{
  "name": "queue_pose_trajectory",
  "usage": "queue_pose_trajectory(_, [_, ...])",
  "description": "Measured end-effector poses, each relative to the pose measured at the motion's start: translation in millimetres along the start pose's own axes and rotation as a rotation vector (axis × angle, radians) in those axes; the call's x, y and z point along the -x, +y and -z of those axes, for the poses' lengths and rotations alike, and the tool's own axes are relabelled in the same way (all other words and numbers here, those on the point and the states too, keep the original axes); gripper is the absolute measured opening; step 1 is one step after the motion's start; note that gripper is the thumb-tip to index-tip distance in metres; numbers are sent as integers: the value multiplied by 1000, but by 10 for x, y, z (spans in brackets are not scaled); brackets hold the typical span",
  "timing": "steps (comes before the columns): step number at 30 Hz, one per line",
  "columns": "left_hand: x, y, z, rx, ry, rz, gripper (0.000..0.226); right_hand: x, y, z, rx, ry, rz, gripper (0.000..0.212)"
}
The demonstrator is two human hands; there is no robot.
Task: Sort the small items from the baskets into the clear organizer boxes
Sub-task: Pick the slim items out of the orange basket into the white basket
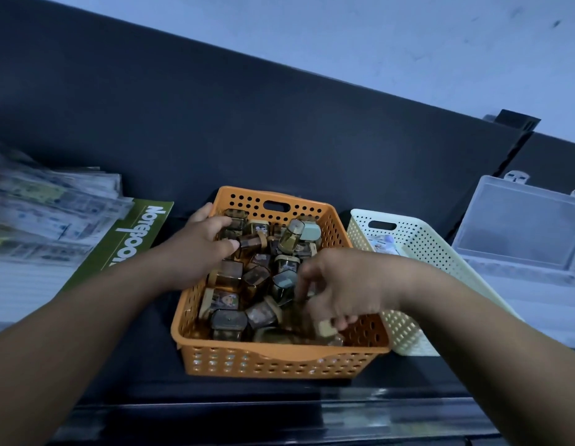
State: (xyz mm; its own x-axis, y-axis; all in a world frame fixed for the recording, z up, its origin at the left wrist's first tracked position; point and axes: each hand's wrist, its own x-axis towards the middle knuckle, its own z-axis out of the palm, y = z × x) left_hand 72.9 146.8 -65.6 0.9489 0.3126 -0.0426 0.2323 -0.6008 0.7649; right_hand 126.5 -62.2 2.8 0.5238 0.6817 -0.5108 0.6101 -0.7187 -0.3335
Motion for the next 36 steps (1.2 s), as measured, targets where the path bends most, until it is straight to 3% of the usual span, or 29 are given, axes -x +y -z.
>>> queue_pose_trajectory(3, [-2, -18, 0, 6, 0, -3, 55, -92, 31, 9, -467, -4, 115, 24])
queue_pose_trajectory(6, [3, -24, 0, 13, -2, 0, 55, -122, 82, 75, -584, 184, 173, 18])
queue_pose_trajectory(9, [0, -22, -5, 24, 1, 5, 55, -61, 171, 111, -223, 293, 106, 6])
queue_pose_trajectory(11, [2, -15, -8, 24, 3, 3, 55, -39, 172, 67, 132, 204, 34, 9])
queue_pose_trajectory(13, [3, -5, -14, 22, 3, -1, 55, -67, 131, -10, 304, 101, -2, 11])
queue_pose_trajectory(15, [3, 3, -19, 17, 0, -2, 55, -121, 117, -54, 269, 37, -8, 15])
queue_pose_trajectory(19, [11, 2, -9, 11, -5, -1, 55, -127, 136, -51, -83, -44, 36, 25])
queue_pose_trajectory(28, [35, 0, -5, 11, -9, -4, 56, -31, 271, -114, 493, -69, 152, 50])
queue_pose_trajectory(36, [45, 4, -7, 10, -10, -10, 57, -121, 259, -149, 630, -71, 161, 49])
